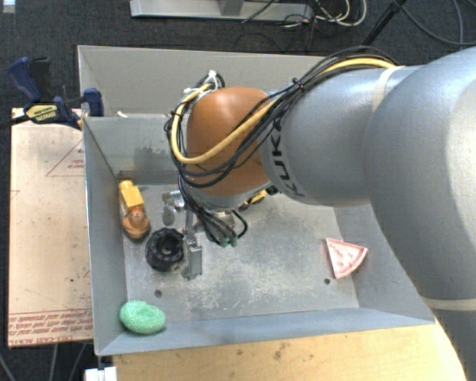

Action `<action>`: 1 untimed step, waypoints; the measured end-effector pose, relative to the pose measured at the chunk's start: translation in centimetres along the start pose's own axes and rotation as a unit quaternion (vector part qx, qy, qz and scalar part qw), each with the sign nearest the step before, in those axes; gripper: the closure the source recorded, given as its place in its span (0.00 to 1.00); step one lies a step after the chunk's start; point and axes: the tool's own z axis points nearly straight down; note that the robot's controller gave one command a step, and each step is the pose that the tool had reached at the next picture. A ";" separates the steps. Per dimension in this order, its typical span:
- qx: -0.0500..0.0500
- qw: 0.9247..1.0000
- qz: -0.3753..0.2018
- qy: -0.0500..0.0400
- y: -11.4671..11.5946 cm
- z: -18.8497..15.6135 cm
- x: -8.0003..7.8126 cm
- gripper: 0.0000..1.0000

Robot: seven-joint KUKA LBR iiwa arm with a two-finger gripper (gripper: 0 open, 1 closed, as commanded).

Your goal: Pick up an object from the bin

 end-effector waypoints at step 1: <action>0.000 0.994 -0.107 0.000 0.6 2.3 -0.4 0.00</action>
Offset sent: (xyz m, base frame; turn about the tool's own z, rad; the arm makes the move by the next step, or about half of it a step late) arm 0.0081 0.0052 -0.0686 -0.2016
